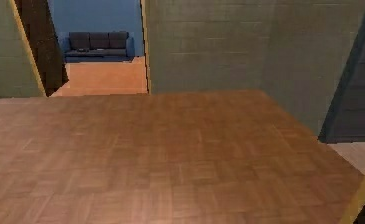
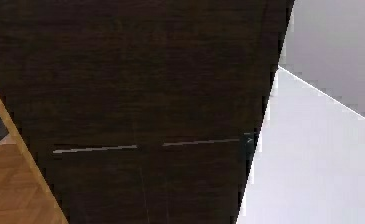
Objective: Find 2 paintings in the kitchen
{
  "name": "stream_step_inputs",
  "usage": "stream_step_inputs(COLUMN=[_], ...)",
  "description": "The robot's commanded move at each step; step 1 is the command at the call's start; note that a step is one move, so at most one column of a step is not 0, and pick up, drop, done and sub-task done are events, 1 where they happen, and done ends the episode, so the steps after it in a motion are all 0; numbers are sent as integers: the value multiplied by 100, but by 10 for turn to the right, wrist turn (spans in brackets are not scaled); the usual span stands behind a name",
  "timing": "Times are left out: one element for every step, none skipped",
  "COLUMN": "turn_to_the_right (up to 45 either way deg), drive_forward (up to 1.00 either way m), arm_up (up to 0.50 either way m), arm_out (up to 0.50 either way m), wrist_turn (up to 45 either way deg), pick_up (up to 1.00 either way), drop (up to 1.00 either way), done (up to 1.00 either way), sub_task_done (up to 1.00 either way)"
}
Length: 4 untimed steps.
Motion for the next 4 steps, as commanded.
stream_step_inputs(turn_to_the_right=[0, 450, 120, 0], drive_forward=[70, 0, 0, 100], arm_up=[0, 0, 0, 0], arm_out=[0, 0, 0, 0], wrist_turn=[0, 0, 0, 0], pick_up=[0, 0, 0, 0], drop=[0, 0, 0, 0], done=[0, 0, 0, 0], sub_task_done=[0, 0, 0, 0])
